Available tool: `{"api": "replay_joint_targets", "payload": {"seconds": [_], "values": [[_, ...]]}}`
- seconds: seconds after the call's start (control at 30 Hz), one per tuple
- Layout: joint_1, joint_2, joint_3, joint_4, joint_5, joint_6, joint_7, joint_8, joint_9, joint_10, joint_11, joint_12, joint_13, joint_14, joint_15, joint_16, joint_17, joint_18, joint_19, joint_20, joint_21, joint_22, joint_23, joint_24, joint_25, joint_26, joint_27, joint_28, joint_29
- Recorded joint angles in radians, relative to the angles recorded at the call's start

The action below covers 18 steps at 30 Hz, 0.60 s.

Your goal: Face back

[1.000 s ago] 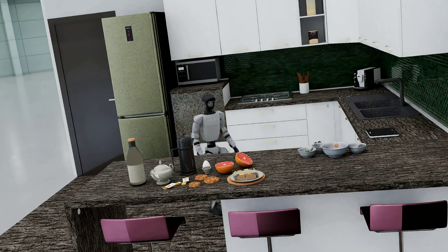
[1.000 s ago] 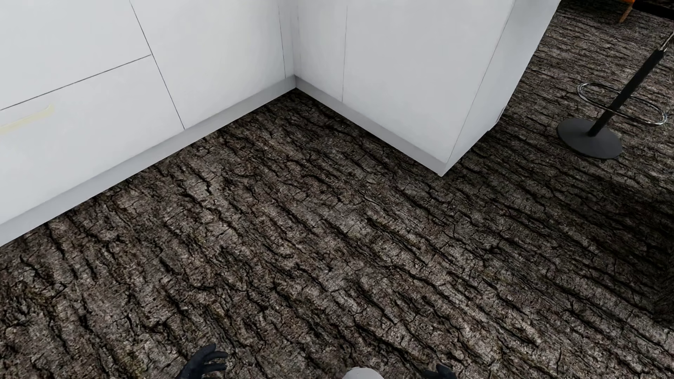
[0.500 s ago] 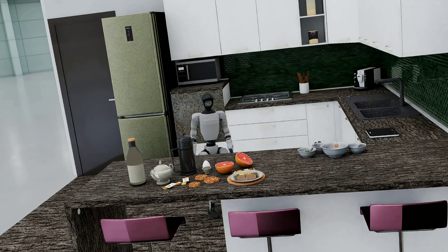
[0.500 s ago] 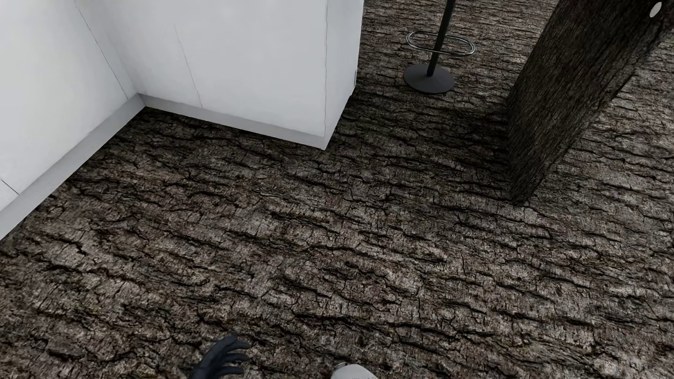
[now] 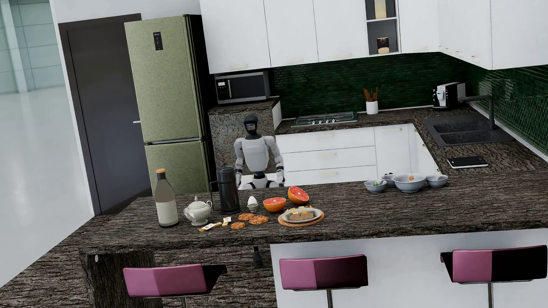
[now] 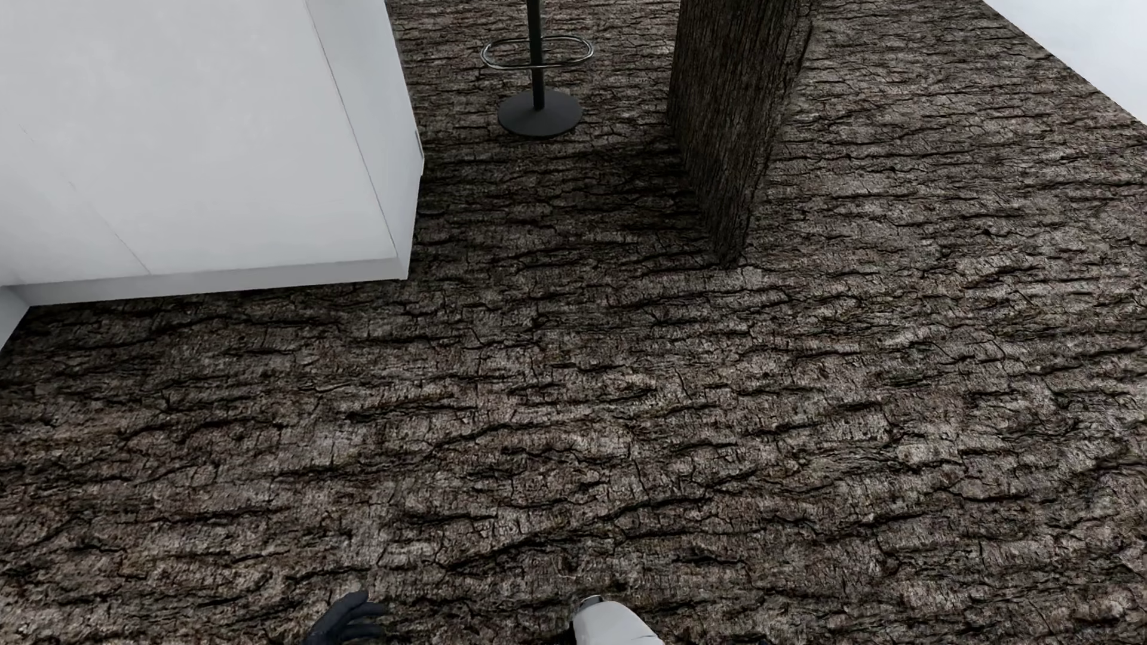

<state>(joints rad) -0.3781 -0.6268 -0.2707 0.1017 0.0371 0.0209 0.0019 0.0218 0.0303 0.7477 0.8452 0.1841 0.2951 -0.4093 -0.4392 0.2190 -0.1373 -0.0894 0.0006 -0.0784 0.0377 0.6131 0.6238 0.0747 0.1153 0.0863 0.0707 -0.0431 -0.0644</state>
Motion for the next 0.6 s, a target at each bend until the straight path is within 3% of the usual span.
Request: {"api": "replay_joint_targets", "payload": {"seconds": [0.03, 0.07, 0.1, 0.13, 0.17, 0.23, 0.27, 0.3, 0.33, 0.37, 0.43, 0.5, 0.53, 0.57, 0.6], "values": [[0.027, 0.011, 0.017, 0.009, -0.047, -0.028, 0.039, -0.052, 0.007, -0.003, 0.118, -0.038, -0.001, -0.007, -0.095, -0.002, -0.005, -0.001, 0.02, 0.017, -0.01, -0.033, -0.004, -0.011, -0.013, 0.021, 0.003, -0.011, -0.005], [0.028, 0.044, 0.034, 0.018, -0.09, -0.05, 0.059, -0.073, -0.004, 0.02, 0.18, -0.054, -0.008, -0.032, -0.121, -0.005, -0.002, -0.006, 0.041, 0.003, -0.007, -0.058, -0.001, -0.029, -0.052, 0.006, 0.017, -0.012, -0.001], [-0.013, 0.093, 0.058, 0.027, -0.114, -0.068, 0.071, -0.043, -0.016, 0.125, 0.091, -0.051, -0.025, -0.048, -0.031, -0.034, -0.031, -0.016, 0.009, -0.012, 0.025, -0.062, 0.025, -0.049, -0.092, -0.037, 0.029, 0.003, 0.022], [-0.075, 0.1, 0.092, 0.052, -0.087, -0.069, 0.065, -0.025, 0.004, 0.282, 0.077, -0.054, -0.033, 0.019, 0.028, -0.069, -0.039, -0.024, 0.008, -0.032, 0.017, -0.06, 0.039, -0.062, -0.121, -0.065, 0.035, 0.025, 0.048], [-0.151, 0.104, 0.105, 0.039, -0.066, -0.069, 0.018, 0.0, 0.017, 0.414, 0.068, -0.05, -0.023, 0.174, 0.042, -0.078, -0.043, -0.028, 0.006, -0.046, 0.043, -0.069, 0.062, -0.064, -0.135, -0.069, 0.027, 0.043, 0.067], [-0.219, 0.13, 0.18, -0.024, -0.054, -0.017, -0.05, -0.007, 0.027, 0.199, 0.017, -0.088, 0.056, 0.106, 0.072, -0.089, -0.031, -0.022, 0.01, 0.026, 0.003, -0.022, 0.03, -0.061, -0.137, -0.083, 0.02, 0.047, 0.086], [-0.211, 0.131, 0.213, -0.034, -0.049, -0.007, -0.06, -0.004, 0.022, 0.026, 0.024, -0.065, 0.065, 0.141, 0.068, -0.047, -0.028, -0.009, 0.011, 0.042, -0.006, -0.013, -0.003, -0.059, -0.165, -0.098, 0.024, 0.036, 0.075], [-0.197, 0.131, 0.224, -0.04, -0.05, -0.006, -0.068, -0.008, 0.008, -0.017, 0.026, -0.044, 0.021, 0.242, 0.063, -0.007, -0.038, -0.007, 0.012, 0.024, 0.009, 0.007, 0.008, -0.058, -0.189, -0.1, 0.019, 0.034, 0.084], [-0.192, 0.139, 0.237, -0.042, -0.056, -0.006, -0.072, -0.018, -0.004, -0.036, 0.009, -0.024, -0.033, 0.251, 0.07, -0.002, -0.05, -0.005, 0.012, 0.026, 0.023, -0.006, 0.016, -0.054, -0.196, -0.086, 0.013, 0.039, 0.1], [-0.174, 0.154, 0.252, -0.038, -0.06, -0.014, -0.061, -0.017, -0.01, -0.066, -0.019, 0.004, -0.091, 0.247, 0.084, -0.004, -0.052, -0.017, 0.011, 0.047, 0.02, -0.02, 0.007, -0.049, -0.187, -0.075, 0.009, 0.048, 0.122], [-0.175, 0.179, 0.287, -0.039, -0.069, -0.012, -0.053, -0.02, -0.02, -0.031, -0.052, 0.007, -0.129, 0.107, 0.097, -0.04, -0.043, -0.038, 0.015, 0.042, 0.008, -0.021, 0.038, -0.049, -0.137, -0.063, -0.022, 0.06, 0.151], [-0.147, 0.205, 0.273, -0.026, -0.065, 0.003, -0.051, -0.027, -0.017, -0.082, -0.076, 0.025, -0.141, 0.222, 0.106, -0.019, -0.044, -0.058, 0.019, 0.043, 0.015, -0.014, 0.002, -0.065, -0.093, -0.067, -0.03, 0.053, 0.168], [-0.135, 0.203, 0.267, -0.031, -0.064, -0.003, -0.054, -0.024, -0.017, -0.112, -0.076, 0.014, -0.138, 0.286, 0.106, -0.008, -0.032, -0.04, 0.02, 0.05, 0.002, 0.002, -0.004, -0.077, -0.085, -0.072, -0.034, 0.051, 0.165], [-0.133, 0.206, 0.269, -0.037, -0.067, -0.015, -0.05, -0.022, -0.012, -0.108, -0.079, -0.001, -0.134, 0.255, 0.109, -0.008, -0.027, 0.027, 0.02, 0.046, 0.003, -0.01, 0.025, -0.086, -0.086, -0.075, -0.039, 0.052, 0.152], [-0.144, 0.206, 0.275, -0.037, -0.066, -0.019, -0.048, -0.021, -0.01, -0.081, -0.083, -0.018, -0.107, 0.204, 0.112, -0.02, -0.034, 0.063, 0.021, 0.052, -0.005, -0.018, 0.016, -0.082, -0.098, -0.095, -0.033, 0.052, 0.138]]}}
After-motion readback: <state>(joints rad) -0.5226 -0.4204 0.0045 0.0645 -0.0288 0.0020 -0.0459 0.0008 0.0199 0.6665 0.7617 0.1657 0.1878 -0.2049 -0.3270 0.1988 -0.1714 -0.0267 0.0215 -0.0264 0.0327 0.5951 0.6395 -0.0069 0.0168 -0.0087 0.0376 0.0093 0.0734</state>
